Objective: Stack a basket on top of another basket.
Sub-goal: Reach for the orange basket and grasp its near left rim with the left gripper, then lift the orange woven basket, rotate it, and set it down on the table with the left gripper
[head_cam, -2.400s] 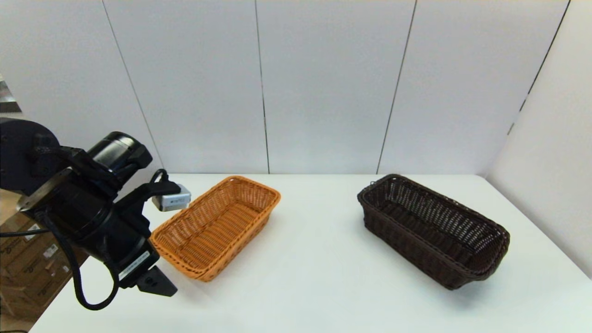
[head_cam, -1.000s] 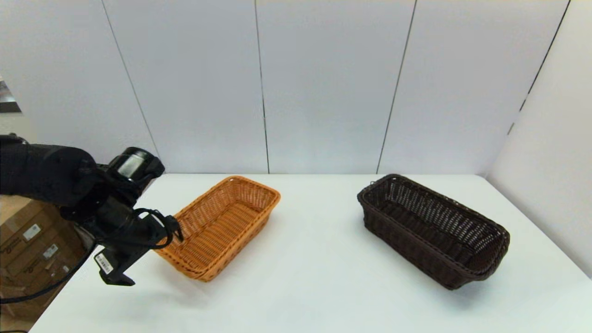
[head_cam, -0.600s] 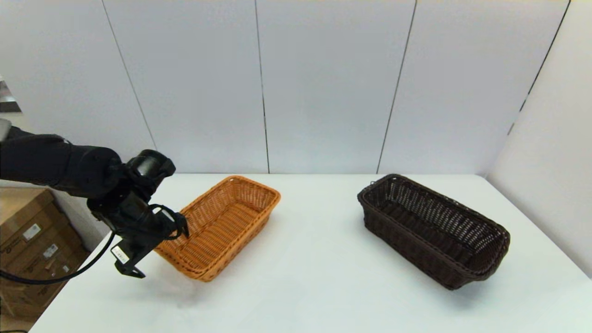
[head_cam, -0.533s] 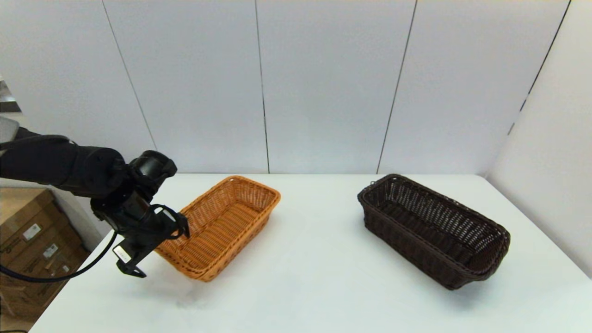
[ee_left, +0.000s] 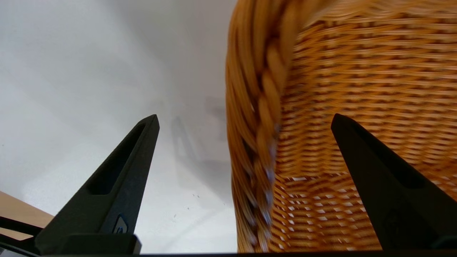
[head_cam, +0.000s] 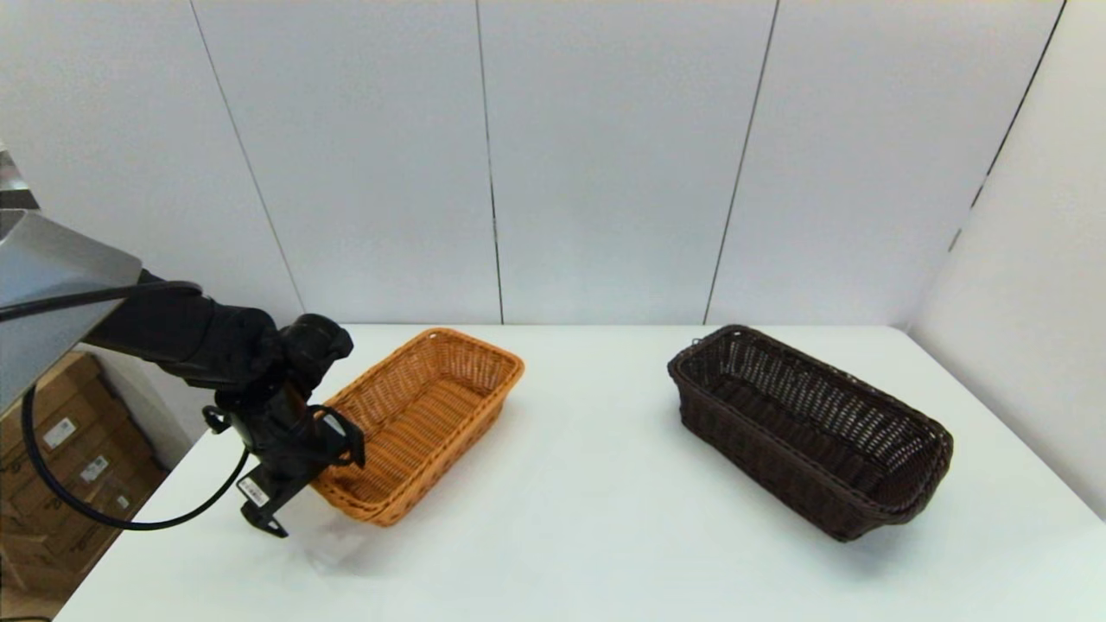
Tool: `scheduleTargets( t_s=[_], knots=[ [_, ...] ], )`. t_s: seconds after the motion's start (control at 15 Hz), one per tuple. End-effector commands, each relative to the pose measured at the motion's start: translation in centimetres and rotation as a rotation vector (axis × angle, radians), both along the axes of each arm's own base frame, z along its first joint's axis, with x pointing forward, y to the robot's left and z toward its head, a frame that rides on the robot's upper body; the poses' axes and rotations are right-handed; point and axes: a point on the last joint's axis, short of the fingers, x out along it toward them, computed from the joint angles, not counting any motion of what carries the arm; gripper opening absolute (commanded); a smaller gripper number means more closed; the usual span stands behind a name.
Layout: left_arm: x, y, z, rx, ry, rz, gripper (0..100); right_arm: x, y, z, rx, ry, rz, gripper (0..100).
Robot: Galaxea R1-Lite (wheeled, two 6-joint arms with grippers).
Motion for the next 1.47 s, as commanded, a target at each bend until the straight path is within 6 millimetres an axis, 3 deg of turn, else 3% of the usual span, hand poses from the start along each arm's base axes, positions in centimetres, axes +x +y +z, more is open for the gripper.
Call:
scheduleTargets(
  t_s=[0.07,0.13,0.2,1.0,1.47],
  knots=[
    [0.1,0.0,-1.2,-0.002,0.041,0.007,100,0.0,0.0,0.0,0.000,0.001,0.000,100],
    [0.1,0.0,-1.2,-0.017,0.040,0.005,100,0.0,0.0,0.0,0.000,0.001,0.000,100],
    [0.1,0.0,-1.0,-0.025,0.037,0.004,0,0.0,0.0,0.0,-0.002,0.001,0.000,100],
    [-0.1,-0.1,-0.1,-0.053,0.010,-0.002,0,0.0,0.0,0.0,0.000,0.001,0.000,100],
    [-1.0,0.0,3.7,-0.099,-0.102,-0.024,0,0.0,0.0,0.0,-0.002,0.001,0.000,100]
  ],
)
